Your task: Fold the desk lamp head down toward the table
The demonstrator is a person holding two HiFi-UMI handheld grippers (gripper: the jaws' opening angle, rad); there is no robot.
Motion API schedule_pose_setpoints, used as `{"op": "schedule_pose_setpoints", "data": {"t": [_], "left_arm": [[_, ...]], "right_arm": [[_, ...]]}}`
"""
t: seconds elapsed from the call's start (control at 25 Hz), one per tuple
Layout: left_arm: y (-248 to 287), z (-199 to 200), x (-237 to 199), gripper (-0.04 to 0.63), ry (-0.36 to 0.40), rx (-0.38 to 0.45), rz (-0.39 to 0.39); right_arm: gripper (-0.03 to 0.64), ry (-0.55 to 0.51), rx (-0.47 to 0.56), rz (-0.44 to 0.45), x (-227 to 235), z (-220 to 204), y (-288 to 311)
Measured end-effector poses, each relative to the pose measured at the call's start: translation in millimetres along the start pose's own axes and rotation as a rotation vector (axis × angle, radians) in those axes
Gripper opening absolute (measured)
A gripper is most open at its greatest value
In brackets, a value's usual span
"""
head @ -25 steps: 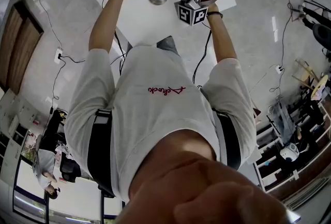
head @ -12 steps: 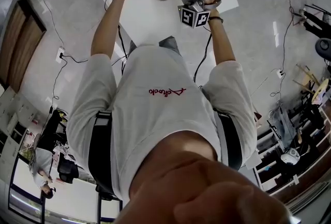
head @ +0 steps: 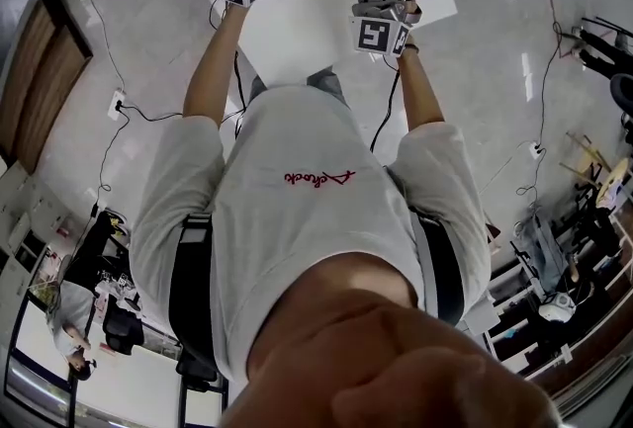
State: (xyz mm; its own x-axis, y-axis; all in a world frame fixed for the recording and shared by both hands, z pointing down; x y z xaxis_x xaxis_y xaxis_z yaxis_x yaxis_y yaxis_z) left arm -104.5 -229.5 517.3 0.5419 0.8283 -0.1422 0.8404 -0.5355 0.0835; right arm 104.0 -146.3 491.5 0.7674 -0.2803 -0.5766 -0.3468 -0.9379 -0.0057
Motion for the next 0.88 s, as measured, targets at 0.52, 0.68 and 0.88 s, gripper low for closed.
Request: {"op": "schedule_pose_setpoints", "data": {"t": [0.52, 0.68, 0.88], "left_arm": [[-73.7, 6.9, 71.6, 0.028, 0.012, 0.023, 0.075], [-95.9, 5.7, 93.1, 0.028, 0.01, 0.024, 0.104], [-106.6, 0.3, 101.3, 0.028, -0.001, 0.023, 0.13]], "right_arm": [[0.018, 0.419, -0.102, -0.071, -2.9, 28.0, -59.9], [0.018, 0.473, -0.126, -0.054, -13.3, 34.2, -81.9], [0.018, 0.552, -0.163, -0.083, -15.0, 28.2, -92.3]]}}
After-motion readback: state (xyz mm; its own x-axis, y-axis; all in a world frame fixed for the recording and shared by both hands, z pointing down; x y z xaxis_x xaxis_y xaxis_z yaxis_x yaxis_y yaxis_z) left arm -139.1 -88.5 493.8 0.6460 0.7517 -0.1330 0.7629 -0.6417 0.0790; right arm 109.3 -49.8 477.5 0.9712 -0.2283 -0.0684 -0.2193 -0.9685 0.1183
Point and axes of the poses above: the fingertips, and each gripper's own axes: y forward along the fingers, x to its right, z out of its top, the point moved 9 cm from there along -y, backward along the fingers, and after that the axes turned 11 degrees about -z, right-handed, at the moved point
